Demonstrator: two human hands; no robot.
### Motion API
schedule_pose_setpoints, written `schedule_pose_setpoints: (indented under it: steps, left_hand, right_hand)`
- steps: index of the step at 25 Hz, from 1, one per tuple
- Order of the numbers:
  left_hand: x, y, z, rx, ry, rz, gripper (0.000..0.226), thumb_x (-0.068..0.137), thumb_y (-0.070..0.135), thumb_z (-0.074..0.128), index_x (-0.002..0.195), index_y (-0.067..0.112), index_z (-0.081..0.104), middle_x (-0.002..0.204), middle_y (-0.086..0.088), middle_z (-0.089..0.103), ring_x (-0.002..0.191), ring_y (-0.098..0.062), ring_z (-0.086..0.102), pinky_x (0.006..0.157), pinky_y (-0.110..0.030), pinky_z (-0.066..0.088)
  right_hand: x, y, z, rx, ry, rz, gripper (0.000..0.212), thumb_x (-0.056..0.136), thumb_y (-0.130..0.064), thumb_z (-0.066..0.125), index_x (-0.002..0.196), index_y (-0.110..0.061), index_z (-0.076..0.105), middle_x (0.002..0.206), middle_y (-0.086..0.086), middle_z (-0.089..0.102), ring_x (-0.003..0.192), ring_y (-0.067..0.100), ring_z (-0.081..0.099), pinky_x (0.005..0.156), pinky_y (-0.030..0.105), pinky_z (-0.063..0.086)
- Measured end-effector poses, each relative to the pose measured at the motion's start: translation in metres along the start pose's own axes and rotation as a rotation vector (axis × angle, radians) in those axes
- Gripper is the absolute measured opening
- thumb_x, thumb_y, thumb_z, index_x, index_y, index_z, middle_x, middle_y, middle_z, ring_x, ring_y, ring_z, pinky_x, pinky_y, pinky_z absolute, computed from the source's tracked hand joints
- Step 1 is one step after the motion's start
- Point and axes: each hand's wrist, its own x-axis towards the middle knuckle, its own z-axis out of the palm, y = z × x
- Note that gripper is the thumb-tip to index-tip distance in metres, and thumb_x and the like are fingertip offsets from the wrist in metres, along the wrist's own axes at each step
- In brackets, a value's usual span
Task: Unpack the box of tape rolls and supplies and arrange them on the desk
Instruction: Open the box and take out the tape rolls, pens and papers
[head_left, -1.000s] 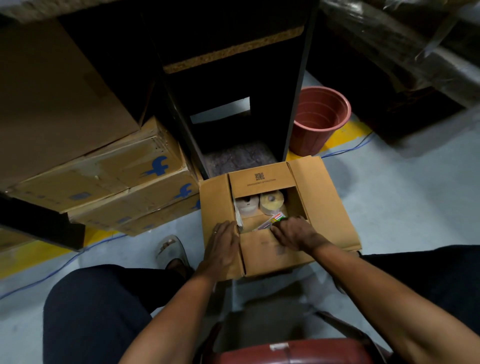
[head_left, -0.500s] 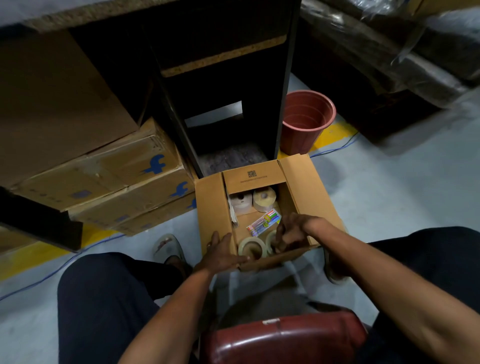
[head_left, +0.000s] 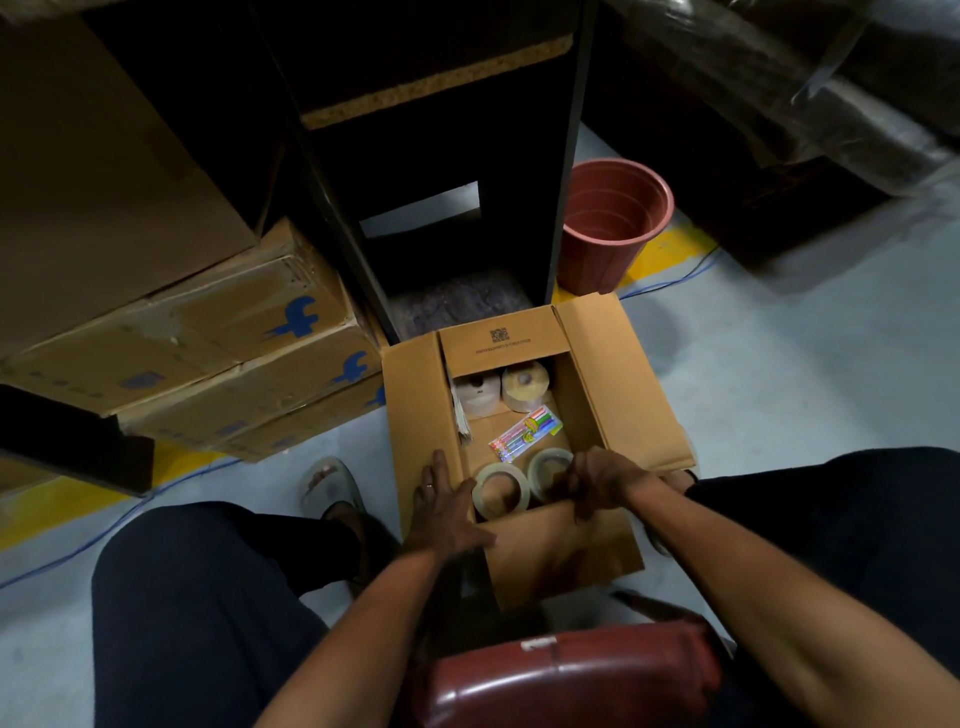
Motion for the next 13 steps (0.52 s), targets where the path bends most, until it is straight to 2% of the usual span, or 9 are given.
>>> schedule_pose_setpoints:
  steps: [3, 5, 6, 8, 9, 11, 12, 13]
  left_hand:
    - [0.002, 0.002, 0.008, 0.114, 0.054, -0.002, 0.099, 0.070, 0.064, 0.073, 0.151, 0.036, 0.026, 0.158, -0.017, -0.033, 0.148, -0.043, -0.016, 0.121, -0.054, 0.006]
    - [0.003, 0.003, 0.013, 0.175, 0.112, -0.006, 0.093, 0.071, 0.067, 0.069, 0.149, 0.035, 0.030, 0.159, -0.019, -0.027, 0.149, -0.044, -0.010, 0.121, -0.054, 0.006]
    - [0.004, 0.005, 0.014, 0.193, 0.138, -0.013, 0.089, 0.072, 0.068, 0.068, 0.147, 0.035, 0.033, 0.160, -0.020, -0.025, 0.149, -0.044, -0.007, 0.121, -0.054, 0.006]
    - [0.005, 0.007, 0.016, 0.225, 0.166, -0.022, 0.086, 0.074, 0.070, 0.064, 0.146, 0.033, 0.034, 0.160, -0.022, -0.021, 0.149, -0.045, -0.002, 0.121, -0.055, 0.006]
    - [0.006, 0.007, 0.019, 0.245, 0.173, -0.022, 0.086, 0.075, 0.071, 0.060, 0.147, 0.032, 0.033, 0.160, -0.024, -0.020, 0.148, -0.046, 0.000, 0.120, -0.056, 0.006]
    - [0.007, 0.008, 0.021, 0.284, 0.173, -0.021, 0.087, 0.078, 0.074, 0.055, 0.149, 0.030, 0.030, 0.160, -0.027, -0.018, 0.147, -0.048, 0.004, 0.119, -0.057, 0.007]
    - [0.006, 0.008, 0.021, 0.290, 0.173, -0.018, 0.088, 0.079, 0.074, 0.053, 0.150, 0.030, 0.028, 0.160, -0.027, -0.018, 0.147, -0.049, 0.005, 0.119, -0.059, 0.008]
    - [0.007, 0.006, 0.022, 0.292, 0.185, -0.007, 0.090, 0.078, 0.076, 0.053, 0.151, 0.030, 0.027, 0.160, -0.028, -0.018, 0.147, -0.050, 0.006, 0.119, -0.060, 0.009]
  right_hand:
    - [-0.007, -0.008, 0.003, -0.108, 0.094, -0.042, 0.042, 0.065, -0.029, 0.086, 0.104, -0.019, 0.072, 0.114, 0.005, 0.069, 0.104, 0.025, 0.067, 0.088, 0.032, 0.052]
    - [-0.004, -0.009, 0.010, -0.213, 0.164, -0.098, 0.033, 0.079, -0.028, 0.072, 0.110, -0.015, 0.067, 0.117, 0.009, 0.067, 0.107, 0.031, 0.064, 0.087, 0.034, 0.048]
    - [-0.004, -0.011, 0.012, -0.256, 0.181, -0.126, 0.027, 0.084, -0.025, 0.063, 0.109, -0.014, 0.065, 0.117, 0.012, 0.066, 0.106, 0.034, 0.063, 0.084, 0.034, 0.048]
    - [-0.007, -0.016, 0.016, -0.288, 0.260, -0.198, 0.009, 0.086, -0.021, 0.052, 0.091, -0.018, 0.060, 0.107, 0.017, 0.068, 0.097, 0.035, 0.066, 0.068, 0.027, 0.048]
    - [-0.008, -0.016, 0.018, -0.275, 0.302, -0.237, 0.001, 0.080, -0.021, 0.056, 0.079, -0.022, 0.055, 0.091, 0.015, 0.070, 0.083, 0.031, 0.069, 0.055, 0.021, 0.044]
    - [-0.003, -0.014, 0.023, -0.345, 0.290, -0.274, 0.028, 0.045, -0.032, 0.075, 0.062, -0.023, 0.055, 0.055, 0.002, 0.062, 0.046, 0.020, 0.062, 0.037, 0.014, 0.036]
    - [-0.001, -0.010, 0.022, -0.309, 0.284, -0.288, 0.036, 0.029, -0.031, 0.080, 0.054, -0.020, 0.056, 0.047, -0.001, 0.057, 0.038, 0.017, 0.057, 0.035, 0.013, 0.034]
    - [0.002, -0.005, 0.026, -0.275, 0.321, -0.324, 0.040, 0.022, -0.029, 0.083, 0.050, -0.018, 0.056, 0.044, -0.001, 0.054, 0.035, 0.016, 0.054, 0.034, 0.013, 0.033]
